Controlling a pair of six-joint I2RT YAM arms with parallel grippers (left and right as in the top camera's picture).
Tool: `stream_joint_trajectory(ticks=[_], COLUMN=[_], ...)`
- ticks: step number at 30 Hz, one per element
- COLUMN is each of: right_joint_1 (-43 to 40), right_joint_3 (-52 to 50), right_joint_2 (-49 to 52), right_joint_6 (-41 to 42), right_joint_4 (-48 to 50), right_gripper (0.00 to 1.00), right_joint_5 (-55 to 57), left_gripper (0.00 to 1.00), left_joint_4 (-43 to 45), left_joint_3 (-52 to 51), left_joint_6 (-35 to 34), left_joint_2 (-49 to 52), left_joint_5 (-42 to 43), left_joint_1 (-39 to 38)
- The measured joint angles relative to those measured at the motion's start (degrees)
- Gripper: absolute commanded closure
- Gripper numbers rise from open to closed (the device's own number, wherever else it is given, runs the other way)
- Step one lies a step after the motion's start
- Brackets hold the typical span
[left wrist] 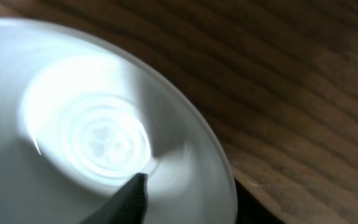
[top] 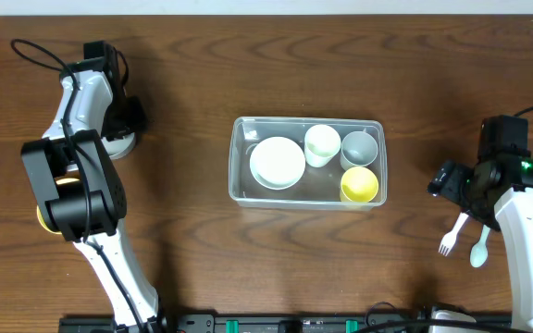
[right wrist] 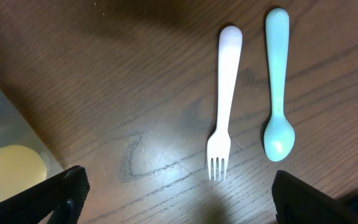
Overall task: Pack container
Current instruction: 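Carry the grey bowl onto the white bowl in the container, release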
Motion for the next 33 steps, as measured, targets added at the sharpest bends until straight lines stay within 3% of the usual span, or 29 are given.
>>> stream_joint_trajectory(ticks=[15,33], right_joint_1=[0.0,0.0], right_joint_3=[0.0,0.0], right_joint_2=[0.0,0.0], right_joint_6=[0.0,0.0], right_joint_4=[0.0,0.0], right_gripper=[0.04,0.04], right_joint_5=[0.0,0.0], left_gripper=[0.93,0.94], left_joint_4=[-0.8,-0.9], left_joint_3=[0.0,0.0], left_joint_6=[0.2,0.2], left_joint_2=[0.0,-0.9], left_joint_5=[0.0,-0.5], left_joint_1=[-0.1,-0.3])
